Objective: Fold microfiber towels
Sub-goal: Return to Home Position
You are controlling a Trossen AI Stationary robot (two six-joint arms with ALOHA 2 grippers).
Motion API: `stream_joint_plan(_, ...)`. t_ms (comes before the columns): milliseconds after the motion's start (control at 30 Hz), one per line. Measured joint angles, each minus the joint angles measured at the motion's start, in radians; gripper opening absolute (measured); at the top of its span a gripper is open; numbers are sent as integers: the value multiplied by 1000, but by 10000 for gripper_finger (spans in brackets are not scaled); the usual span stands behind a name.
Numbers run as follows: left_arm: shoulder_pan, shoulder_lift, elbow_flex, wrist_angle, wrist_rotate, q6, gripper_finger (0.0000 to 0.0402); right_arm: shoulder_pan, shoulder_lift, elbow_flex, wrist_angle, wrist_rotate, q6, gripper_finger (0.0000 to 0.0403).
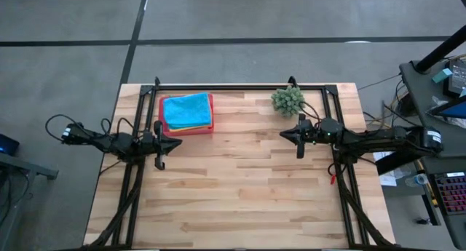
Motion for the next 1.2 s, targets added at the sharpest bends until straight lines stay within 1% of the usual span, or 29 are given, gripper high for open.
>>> stream_joint_plan(67, 0, 4, 0, 1, 0, 0, 0, 0, -73, 0, -60, -2, 22, 9)
stream_joint_plan(100, 0, 5, 0, 0, 0, 0, 0, 4, -114, 0, -85, 5, 67, 9)
stream_joint_plan(133, 0, 6, 0, 0, 0, 0, 0, 26, -154, 0, -100, 46, 115, 9)
stream_joint_plan(167, 0, 8, 0, 0, 0, 0, 0, 57, -206, 0, -159, 85, 90, 9)
stream_joint_plan(233, 0, 10, 0, -2, 0, 0, 0, 141, -354, 0, -318, 161, -45, 9)
stream_joint_plan(300, 0, 10, 0, 1, 0, 0, 0, 204, -491, 0, -433, 211, -136, 9)
stream_joint_plan(400, 0, 9, 0, 0, 0, 0, 0, 209, -655, 0, -597, 235, -198, 9)
stream_joint_plan(500, 0, 8, 0, 0, 0, 0, 0, 182, -756, 0, -722, 237, -202, 9)
stream_joint_plan(533, 0, 8, 0, 1, 0, 0, 0, 174, -779, 0, -763, 239, -202, 9)
stream_joint_plan(700, 0, 11, 0, 1, 0, 0, 0, 163, -857, 0, -764, 232, -214, 9)
stream_joint_plan(867, 0, 10, 0, 0, 0, 0, 0, 163, -854, 0, -768, 228, -181, 9)
stream_joint_plan(1200, 0, 11, 0, 1, 0, 0, 0, 163, -843, 0, -757, 232, -199, 9)
